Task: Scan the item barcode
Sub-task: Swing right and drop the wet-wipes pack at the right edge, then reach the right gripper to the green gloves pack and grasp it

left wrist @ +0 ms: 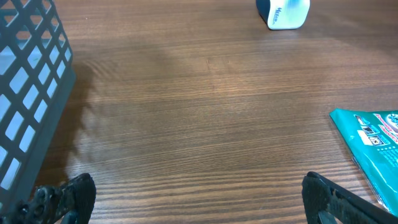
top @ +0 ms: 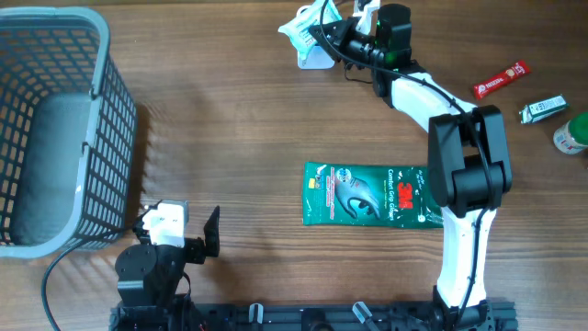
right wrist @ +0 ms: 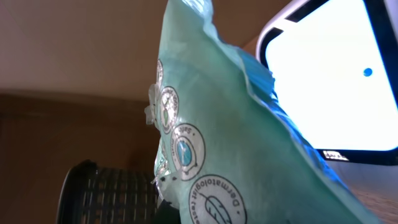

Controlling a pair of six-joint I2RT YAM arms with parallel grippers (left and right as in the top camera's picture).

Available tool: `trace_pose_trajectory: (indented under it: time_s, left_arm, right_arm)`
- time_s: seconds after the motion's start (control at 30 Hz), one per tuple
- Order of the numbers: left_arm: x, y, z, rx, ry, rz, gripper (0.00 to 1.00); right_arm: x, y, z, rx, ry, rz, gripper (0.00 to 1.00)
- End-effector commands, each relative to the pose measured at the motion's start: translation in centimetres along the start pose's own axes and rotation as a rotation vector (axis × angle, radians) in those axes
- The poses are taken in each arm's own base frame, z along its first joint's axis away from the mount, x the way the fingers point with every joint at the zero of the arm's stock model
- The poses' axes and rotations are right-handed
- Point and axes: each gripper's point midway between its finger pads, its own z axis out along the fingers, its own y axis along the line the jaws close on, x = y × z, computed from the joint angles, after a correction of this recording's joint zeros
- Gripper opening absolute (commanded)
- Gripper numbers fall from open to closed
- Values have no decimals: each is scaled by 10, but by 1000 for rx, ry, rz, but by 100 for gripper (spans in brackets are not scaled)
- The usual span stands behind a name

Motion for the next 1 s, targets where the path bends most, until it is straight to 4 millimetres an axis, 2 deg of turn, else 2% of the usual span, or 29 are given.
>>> trace_pose_trajectory:
  time_s: [0.0,0.07,0.17,0.2,0.3,0.4,0.5,0.63,0.67,0.73,0.77,0.8,0.83,0.87,0.97]
  left_arm:
    - [0,2,0,-9,-5,-11,100]
    - [0,2,0,-9,-5,-11,100]
    - [0,2,0,-9,-5,-10,100]
    - [0,2,0,-9,-5,-10,100]
    - [0,2,0,-9,-5,-10,100]
    - [0,2,0,-9,-5,-10,100]
    - [0,2,0,-9,-5,-10,100]
    - [0,2,0,-9,-5,-10,100]
    - [0,2,0,-9,-5,-10,100]
    - [0,2,0,-9,-5,-11,100]
    - [0,2,0,-9,-5,-11,100]
    - [0,2,0,-9,-5,-11,100]
    - [0,2,0,-9,-5,-10,100]
    - [0,2,0,-9,-5,-10,100]
    - [0,2,0,-9,-5,-10,100]
  right_arm:
    - [-6,3,2,0,-17,-31,4]
    - [-6,4,2,-2,-19,-48,5]
    - [-12,9,-5,-5,-22,-194,5]
    - [-14,6,-10,14,-13,-194,5]
    - [-32,-12,-45,133,-21,-157,5]
    - [-65,-35,-110,290,-75,-125,5]
    - [-94,-71,-192,566,-177,-106,5]
    - [-127,-128,-349,1188,-370,-148,5]
    - [-130,-137,-380,1306,-381,-166,5]
    - [-130,-149,-415,1421,-363,-176,5]
    - [-130,-152,-423,1434,-348,-182,5]
    - [-130,-152,-427,1406,-371,-145,42]
    - [-130,-148,-423,1358,-373,-138,79]
    - [-131,-139,-416,1294,-370,-147,99]
    - [-131,-93,-400,1168,-385,-207,100]
